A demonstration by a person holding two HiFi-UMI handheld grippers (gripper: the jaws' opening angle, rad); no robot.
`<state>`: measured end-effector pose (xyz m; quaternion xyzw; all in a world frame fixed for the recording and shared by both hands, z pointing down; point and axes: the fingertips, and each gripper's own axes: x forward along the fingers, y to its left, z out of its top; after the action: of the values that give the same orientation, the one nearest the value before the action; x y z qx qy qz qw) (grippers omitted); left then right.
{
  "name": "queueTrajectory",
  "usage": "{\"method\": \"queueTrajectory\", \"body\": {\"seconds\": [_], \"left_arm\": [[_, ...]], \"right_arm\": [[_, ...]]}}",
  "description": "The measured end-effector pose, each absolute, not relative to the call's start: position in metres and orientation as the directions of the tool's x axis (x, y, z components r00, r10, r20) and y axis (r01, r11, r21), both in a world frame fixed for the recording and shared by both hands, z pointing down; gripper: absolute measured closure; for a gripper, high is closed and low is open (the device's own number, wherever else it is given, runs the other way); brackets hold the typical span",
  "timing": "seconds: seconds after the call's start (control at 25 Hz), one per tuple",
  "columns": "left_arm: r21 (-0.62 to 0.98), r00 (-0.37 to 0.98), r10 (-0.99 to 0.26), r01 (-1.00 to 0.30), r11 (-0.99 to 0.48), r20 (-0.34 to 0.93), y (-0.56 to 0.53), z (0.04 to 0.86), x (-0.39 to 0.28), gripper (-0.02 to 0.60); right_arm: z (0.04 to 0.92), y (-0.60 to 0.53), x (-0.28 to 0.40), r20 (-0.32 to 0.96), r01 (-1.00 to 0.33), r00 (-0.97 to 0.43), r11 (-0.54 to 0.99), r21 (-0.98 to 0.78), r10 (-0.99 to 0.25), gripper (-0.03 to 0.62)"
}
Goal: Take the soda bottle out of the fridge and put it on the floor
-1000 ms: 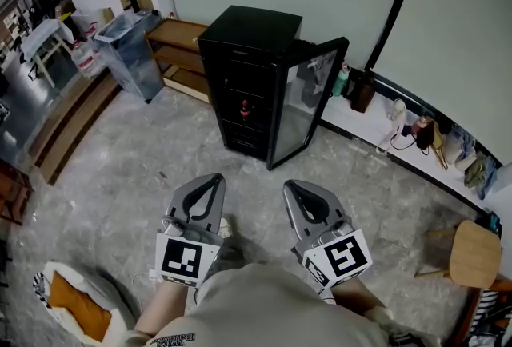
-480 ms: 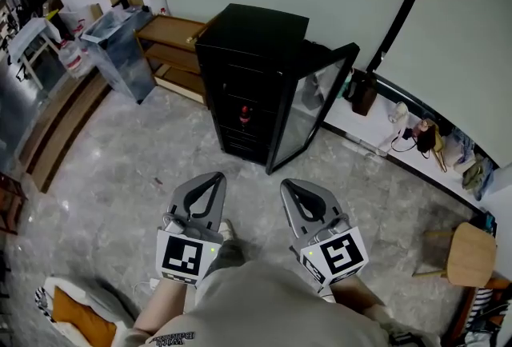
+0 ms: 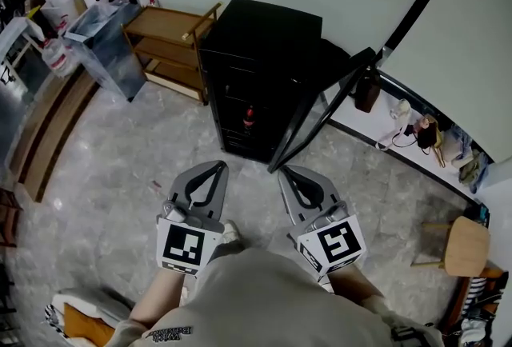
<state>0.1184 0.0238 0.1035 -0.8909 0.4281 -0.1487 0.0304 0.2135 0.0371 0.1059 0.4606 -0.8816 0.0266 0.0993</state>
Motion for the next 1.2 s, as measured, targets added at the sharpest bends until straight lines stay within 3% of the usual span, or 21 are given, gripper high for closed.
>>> {"method": "queueTrajectory", "body": {"seconds": [0.6,1.2], "left_arm": [[-0.166,0.610,-0.748,-0.735,-0.657,0.260,-0.062,0.126,0.051,0.575],[-0.124,0.507,-0.796,-0.813,-0.570,0.331,-0.149,0.169,0.073,0.575]], "right_arm": [[0.130,-0.062,0.158,0.281,-0.857,-0.470,0.509,0.081,-0.837,0.597],[0.202,-0.167,0.179,0.372,-0.811,-0.532,0.584,0.036,-0.761,0.597]]}}
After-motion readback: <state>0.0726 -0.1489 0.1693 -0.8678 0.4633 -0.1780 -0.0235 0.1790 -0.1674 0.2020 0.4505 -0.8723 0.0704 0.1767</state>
